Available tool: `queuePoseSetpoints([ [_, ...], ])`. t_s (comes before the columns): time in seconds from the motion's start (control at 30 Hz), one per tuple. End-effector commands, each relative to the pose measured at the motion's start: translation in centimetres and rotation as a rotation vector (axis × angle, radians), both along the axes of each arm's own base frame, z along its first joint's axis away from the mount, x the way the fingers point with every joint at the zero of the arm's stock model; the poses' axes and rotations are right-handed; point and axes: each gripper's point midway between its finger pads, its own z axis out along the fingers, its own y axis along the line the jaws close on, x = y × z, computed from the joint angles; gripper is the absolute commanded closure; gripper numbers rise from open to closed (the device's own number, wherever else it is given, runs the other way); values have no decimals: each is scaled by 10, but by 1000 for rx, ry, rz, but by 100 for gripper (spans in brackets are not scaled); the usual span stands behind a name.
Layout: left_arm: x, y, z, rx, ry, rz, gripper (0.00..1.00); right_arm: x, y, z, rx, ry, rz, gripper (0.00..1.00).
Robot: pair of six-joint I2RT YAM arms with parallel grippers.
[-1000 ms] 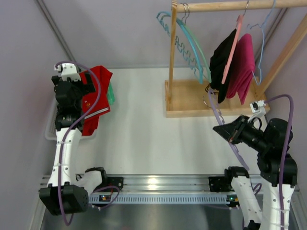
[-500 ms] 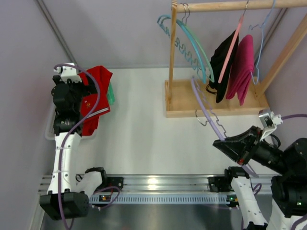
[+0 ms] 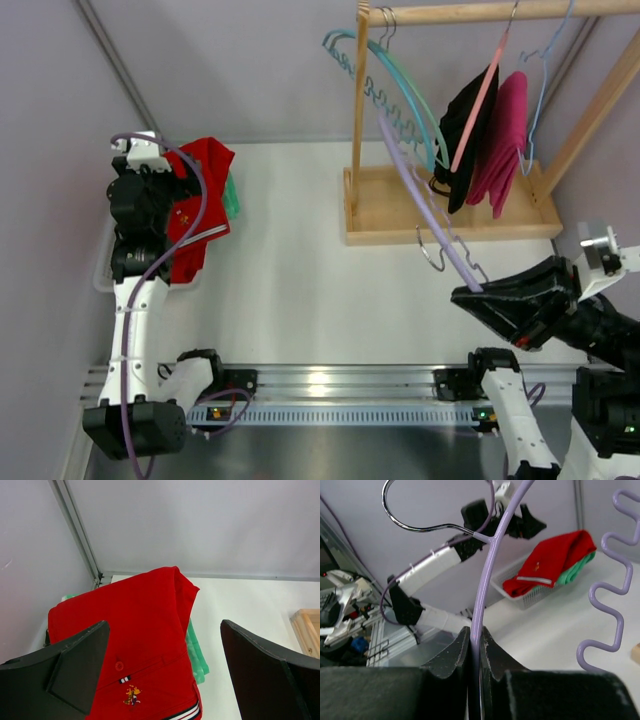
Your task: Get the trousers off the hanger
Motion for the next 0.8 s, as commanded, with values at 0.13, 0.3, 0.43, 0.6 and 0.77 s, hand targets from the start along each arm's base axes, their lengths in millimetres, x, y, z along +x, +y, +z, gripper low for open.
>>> queuePoseSetpoints([
  [0.13,-11,-2,42,-8,-103,-3,1,39,-21,102,217,-169,-232,100],
  [0.3,-14,-2,42,-8,-108,-3,1,79,-36,111,321,-10,-335,100],
  [0.43,-14,-1,40,-18,-104,6,1,97,-38,121,401,129,-338,100],
  [0.6,-12,-1,36,-27,-95,5,1,94,-40,139,462,188,-351,100],
  [0.77,-11,-1,39,-37,-100,8,1,114,-49,128,497,309,-413,100],
])
